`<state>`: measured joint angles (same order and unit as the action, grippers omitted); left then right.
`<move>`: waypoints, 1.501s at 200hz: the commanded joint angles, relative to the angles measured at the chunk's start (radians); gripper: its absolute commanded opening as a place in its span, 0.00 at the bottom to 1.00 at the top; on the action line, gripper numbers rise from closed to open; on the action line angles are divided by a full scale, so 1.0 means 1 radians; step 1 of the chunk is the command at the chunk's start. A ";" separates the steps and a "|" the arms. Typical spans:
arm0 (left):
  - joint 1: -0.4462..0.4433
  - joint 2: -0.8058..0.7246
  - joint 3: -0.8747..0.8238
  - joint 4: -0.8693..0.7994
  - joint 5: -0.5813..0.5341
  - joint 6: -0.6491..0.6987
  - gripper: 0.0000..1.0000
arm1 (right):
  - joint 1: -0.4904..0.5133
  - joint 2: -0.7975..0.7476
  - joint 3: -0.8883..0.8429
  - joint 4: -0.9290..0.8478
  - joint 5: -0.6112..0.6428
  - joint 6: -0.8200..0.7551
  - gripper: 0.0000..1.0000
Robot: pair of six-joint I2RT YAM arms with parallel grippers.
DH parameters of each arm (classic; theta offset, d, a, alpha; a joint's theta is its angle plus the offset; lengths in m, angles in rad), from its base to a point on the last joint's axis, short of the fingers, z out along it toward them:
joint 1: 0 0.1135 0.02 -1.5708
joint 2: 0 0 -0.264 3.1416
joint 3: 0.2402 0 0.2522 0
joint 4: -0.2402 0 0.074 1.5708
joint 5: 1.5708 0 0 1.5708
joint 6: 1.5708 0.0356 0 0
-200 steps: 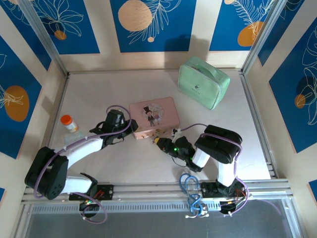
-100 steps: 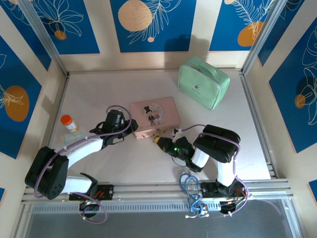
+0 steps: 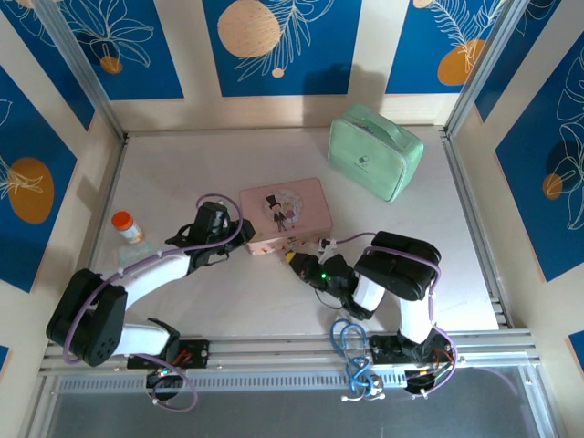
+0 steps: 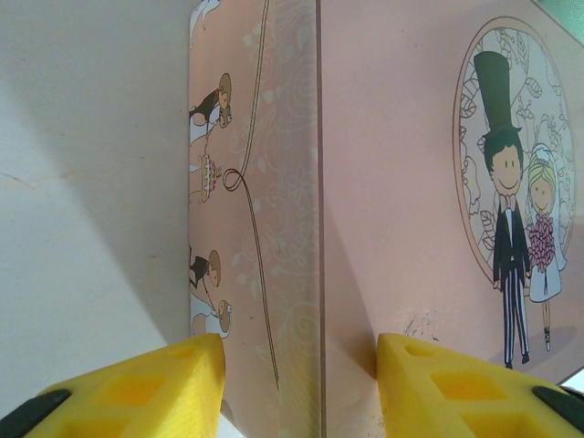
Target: Unlock the padlock with the key
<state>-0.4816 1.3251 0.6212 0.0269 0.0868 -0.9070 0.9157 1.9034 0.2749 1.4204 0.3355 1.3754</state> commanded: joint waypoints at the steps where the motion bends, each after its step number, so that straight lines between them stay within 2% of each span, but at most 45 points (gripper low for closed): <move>1: 0.023 0.049 -0.052 -0.128 -0.038 0.027 0.47 | 0.010 0.023 -0.008 -0.019 0.150 0.079 0.00; 91: 0.024 0.049 -0.032 -0.147 -0.036 0.042 0.46 | 0.027 0.047 -0.010 -0.020 0.259 0.169 0.00; 223: 0.032 0.078 -0.011 -0.139 -0.017 0.056 0.45 | 0.034 0.037 0.026 -0.024 0.277 0.171 0.00; 251: 0.034 0.089 -0.012 -0.135 -0.010 0.059 0.44 | 0.034 0.002 0.050 -0.120 0.302 0.187 0.00; 300: 0.034 0.088 -0.002 -0.147 -0.015 0.075 0.44 | 0.029 0.021 0.020 -0.067 0.302 0.175 0.00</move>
<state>-0.4713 1.3632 0.6445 0.0460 0.1310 -0.8753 0.9565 1.9186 0.3260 1.3678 0.5396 1.5387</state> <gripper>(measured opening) 0.439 0.080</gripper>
